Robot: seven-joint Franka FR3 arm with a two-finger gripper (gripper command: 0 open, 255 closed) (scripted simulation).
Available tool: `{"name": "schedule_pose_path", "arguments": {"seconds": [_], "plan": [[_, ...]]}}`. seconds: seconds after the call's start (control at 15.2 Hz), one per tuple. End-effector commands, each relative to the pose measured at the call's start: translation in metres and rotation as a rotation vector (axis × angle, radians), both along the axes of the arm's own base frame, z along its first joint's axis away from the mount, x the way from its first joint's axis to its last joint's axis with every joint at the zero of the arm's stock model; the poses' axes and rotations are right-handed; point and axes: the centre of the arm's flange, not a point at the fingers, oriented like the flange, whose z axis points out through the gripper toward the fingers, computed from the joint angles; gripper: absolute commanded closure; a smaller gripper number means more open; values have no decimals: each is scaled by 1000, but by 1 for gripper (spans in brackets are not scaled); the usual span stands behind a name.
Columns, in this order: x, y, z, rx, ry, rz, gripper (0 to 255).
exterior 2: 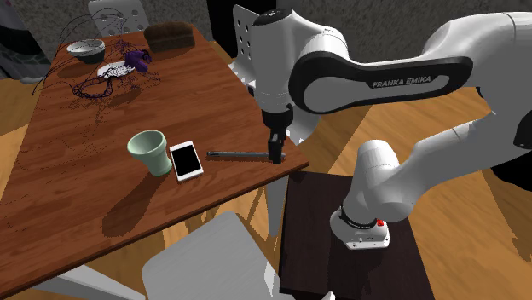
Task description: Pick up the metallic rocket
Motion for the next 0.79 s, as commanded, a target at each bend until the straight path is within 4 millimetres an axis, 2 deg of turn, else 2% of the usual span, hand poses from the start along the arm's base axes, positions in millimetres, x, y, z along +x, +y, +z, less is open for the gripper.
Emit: {"name": "schedule_pose_path", "arguments": {"seconds": [0.0,0.73], "plan": [[0,0,0,0,0,0,0],[51,-95,-94,30,-70,134,0]]}}
